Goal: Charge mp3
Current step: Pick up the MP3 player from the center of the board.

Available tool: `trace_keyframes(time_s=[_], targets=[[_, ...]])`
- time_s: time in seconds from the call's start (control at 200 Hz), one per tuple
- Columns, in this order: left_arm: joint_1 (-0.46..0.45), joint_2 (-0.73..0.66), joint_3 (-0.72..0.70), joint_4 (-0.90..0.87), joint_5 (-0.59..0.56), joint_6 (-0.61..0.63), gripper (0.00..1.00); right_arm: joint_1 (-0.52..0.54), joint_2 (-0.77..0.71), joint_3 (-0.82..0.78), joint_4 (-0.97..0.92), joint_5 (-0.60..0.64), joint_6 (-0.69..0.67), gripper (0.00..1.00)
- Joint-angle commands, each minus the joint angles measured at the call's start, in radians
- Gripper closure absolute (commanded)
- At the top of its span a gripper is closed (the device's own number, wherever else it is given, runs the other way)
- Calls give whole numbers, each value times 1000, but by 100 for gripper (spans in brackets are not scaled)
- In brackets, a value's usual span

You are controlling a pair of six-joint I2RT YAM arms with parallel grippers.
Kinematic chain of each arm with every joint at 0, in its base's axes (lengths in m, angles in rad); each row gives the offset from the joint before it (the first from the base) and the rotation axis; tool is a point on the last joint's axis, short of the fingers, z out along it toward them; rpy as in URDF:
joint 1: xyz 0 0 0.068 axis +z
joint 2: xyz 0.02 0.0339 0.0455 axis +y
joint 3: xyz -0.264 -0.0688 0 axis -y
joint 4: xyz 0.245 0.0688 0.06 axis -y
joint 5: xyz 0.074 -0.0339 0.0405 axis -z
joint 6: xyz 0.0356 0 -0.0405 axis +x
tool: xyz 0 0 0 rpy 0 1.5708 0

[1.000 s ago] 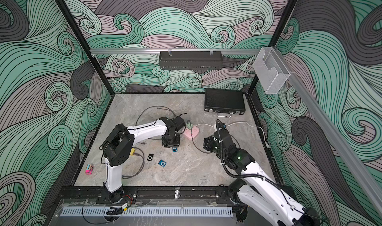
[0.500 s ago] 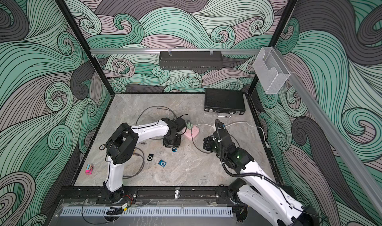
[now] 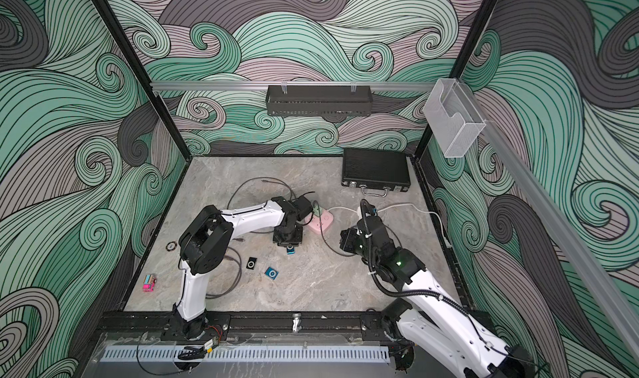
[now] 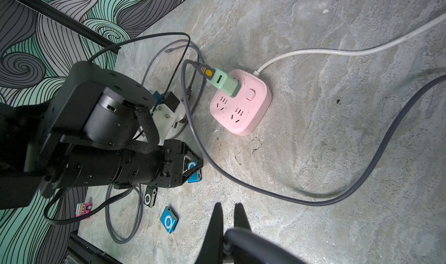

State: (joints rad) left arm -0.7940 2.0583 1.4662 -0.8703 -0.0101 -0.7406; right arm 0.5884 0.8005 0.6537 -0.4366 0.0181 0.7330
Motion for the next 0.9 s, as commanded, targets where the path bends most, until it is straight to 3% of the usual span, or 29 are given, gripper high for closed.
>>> trace_keyframes(time_s=[0.0, 0.14, 0.415, 0.896], targets=[[-17, 41, 19, -10, 50, 64, 68, -6, -16, 4, -1, 8, -9, 100], [-27, 30, 25, 24, 86, 156, 69, -6, -25, 0, -6, 16, -9, 100], [-36, 44, 64, -54, 79, 250, 58, -6, -36, -10, -10, 28, -6, 100], [-45, 68, 50, -105, 18, 209, 59, -6, -40, -8, -13, 35, -1, 100]])
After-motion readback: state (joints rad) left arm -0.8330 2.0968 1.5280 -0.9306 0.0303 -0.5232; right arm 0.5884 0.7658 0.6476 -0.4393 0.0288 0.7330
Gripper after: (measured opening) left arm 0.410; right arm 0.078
